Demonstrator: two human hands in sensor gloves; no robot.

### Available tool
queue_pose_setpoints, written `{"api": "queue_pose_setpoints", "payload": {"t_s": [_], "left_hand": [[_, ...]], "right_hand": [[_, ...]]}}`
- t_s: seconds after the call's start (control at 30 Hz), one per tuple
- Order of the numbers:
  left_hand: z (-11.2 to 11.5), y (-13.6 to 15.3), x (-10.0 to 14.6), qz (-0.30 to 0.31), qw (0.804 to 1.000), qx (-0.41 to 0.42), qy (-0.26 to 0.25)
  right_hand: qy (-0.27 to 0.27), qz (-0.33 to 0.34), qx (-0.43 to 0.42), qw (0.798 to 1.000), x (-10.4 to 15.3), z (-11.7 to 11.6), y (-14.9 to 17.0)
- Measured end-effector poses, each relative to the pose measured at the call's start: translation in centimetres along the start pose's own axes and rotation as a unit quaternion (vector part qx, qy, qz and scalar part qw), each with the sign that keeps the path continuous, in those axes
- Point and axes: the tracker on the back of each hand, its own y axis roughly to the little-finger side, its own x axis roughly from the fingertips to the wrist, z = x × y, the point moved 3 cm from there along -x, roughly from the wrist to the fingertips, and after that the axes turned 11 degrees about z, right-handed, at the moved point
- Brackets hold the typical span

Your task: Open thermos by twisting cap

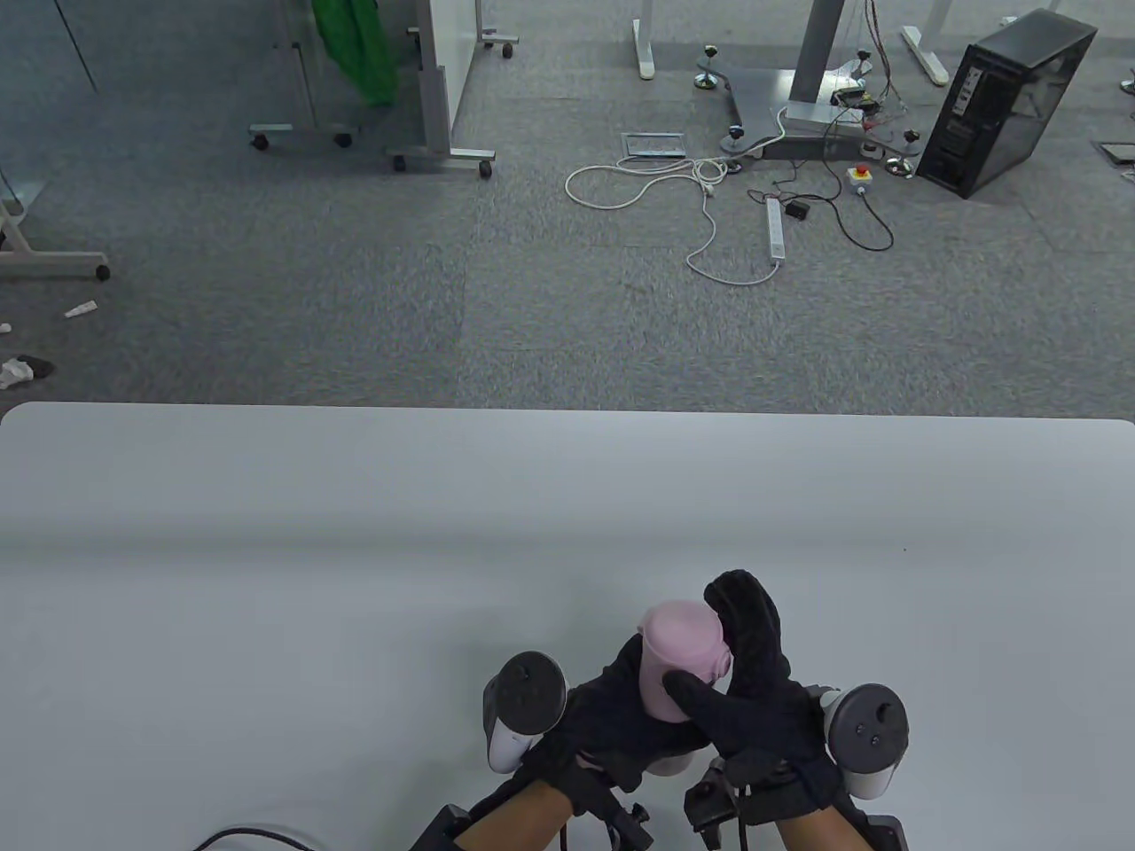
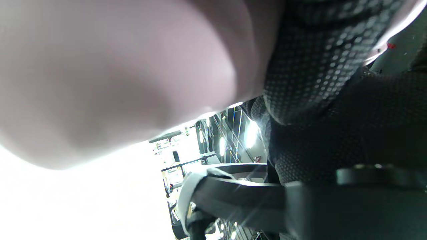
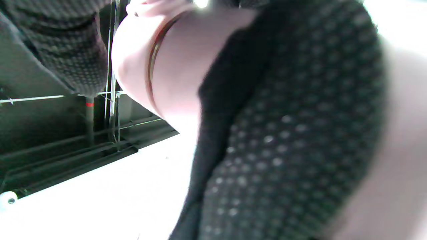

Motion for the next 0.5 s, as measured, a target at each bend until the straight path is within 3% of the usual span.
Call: {"api": "queue_pose_setpoints", "payload": {"t_s": [0.17,0.5], "left_hand": [[-0.3,-0.4,0.0,0.005,1.000,0.002,-0.014],[-1.5,-0.3,0.8,0.005,0.999,-0.014,-0.029]], "right_hand": [[0.004,0.004,0.033,0.999,0.1,-0.2,-0.5],[-0.011,-0.008,-0.018,1.000,0.0,-0.5,-0.1]]}}
